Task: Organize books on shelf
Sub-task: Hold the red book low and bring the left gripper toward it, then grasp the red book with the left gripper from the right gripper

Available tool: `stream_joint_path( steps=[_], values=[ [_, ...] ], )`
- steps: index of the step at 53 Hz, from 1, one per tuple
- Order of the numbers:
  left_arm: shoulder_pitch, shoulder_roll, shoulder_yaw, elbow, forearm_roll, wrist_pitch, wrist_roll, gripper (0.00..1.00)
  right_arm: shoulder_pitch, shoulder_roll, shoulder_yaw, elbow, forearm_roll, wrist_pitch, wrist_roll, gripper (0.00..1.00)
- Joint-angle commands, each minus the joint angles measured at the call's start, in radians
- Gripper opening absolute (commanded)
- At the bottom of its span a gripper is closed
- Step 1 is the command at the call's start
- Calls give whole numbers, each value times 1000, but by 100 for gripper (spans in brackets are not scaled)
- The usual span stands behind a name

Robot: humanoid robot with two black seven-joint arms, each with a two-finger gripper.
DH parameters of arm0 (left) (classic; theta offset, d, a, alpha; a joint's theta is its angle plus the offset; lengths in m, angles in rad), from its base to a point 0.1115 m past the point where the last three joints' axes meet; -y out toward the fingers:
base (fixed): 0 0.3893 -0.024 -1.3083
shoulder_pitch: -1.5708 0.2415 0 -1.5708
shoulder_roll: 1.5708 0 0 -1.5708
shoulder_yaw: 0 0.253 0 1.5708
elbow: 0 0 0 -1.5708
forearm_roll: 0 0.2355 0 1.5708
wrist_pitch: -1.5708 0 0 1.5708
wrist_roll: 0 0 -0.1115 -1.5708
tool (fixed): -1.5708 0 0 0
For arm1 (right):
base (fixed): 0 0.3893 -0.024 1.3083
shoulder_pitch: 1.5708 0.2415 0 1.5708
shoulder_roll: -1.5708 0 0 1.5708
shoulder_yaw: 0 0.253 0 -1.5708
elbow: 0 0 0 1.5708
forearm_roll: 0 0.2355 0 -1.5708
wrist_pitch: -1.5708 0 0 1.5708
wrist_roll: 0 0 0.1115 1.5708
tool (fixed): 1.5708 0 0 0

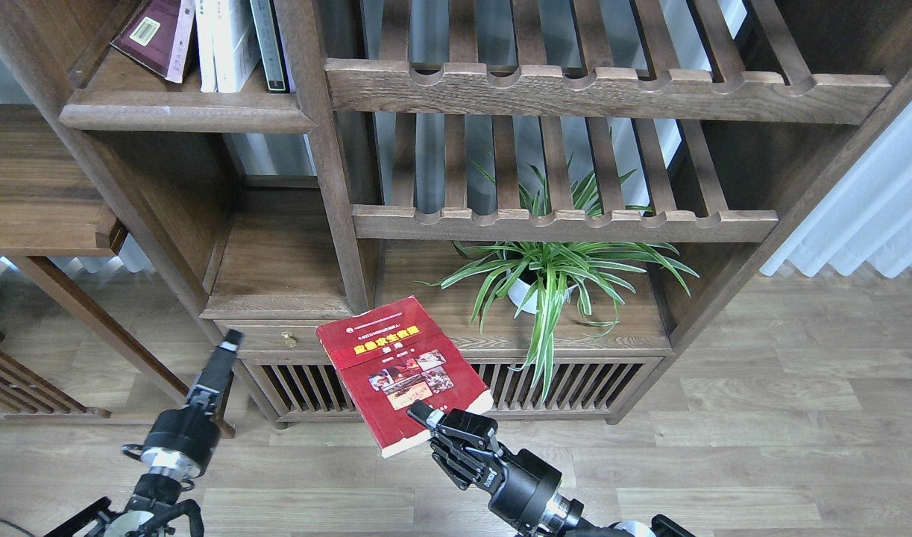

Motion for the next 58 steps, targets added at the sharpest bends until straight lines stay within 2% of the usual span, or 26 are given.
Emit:
stream_joint_path(
  steps=[1,2,4,6,7,9,12,18,26,39,52,58],
  values=[
    [36,8,-90,-63,8,0,162,100,-7,0,1,-1,15,0,0,11],
    [43,8,-119,-62,10,0,204,100,-7,0,1,-1,15,0,0,11],
    [46,9,-139,-62,8,0,244,100,-7,0,1,0,15,0,0,11],
    [59,14,-173,-69,2,0,340,100,-7,0,1,0,15,0,0,11],
    [63,15,-174,-71,1,0,360,100,-7,0,1,-1,15,0,0,11],
    [76,32,-177,-74,-1,0,434,100,-7,0,1,-1,15,0,0,11],
    [83,66,-179,-76,-1,0,501,100,-5,0,1,-1,15,0,0,11],
    [86,100,-182,-80,-4,0,587,100,-7,0,1,0,15,0,0,11],
    [99,101,-183,-103,-124,0,595,99,-7,0,1,-1,18,0,0,11],
    [142,89,-182,-272,-364,0,598,100,-10,0,-9,-1,18,0,-5,12],
    [187,-18,-157,-270,-389,0,594,100,-12,0,-18,0,18,0,-6,12],
    [200,-21,-151,-278,-407,0,601,100,-16,0,-19,0,18,0,-8,12]
  ],
)
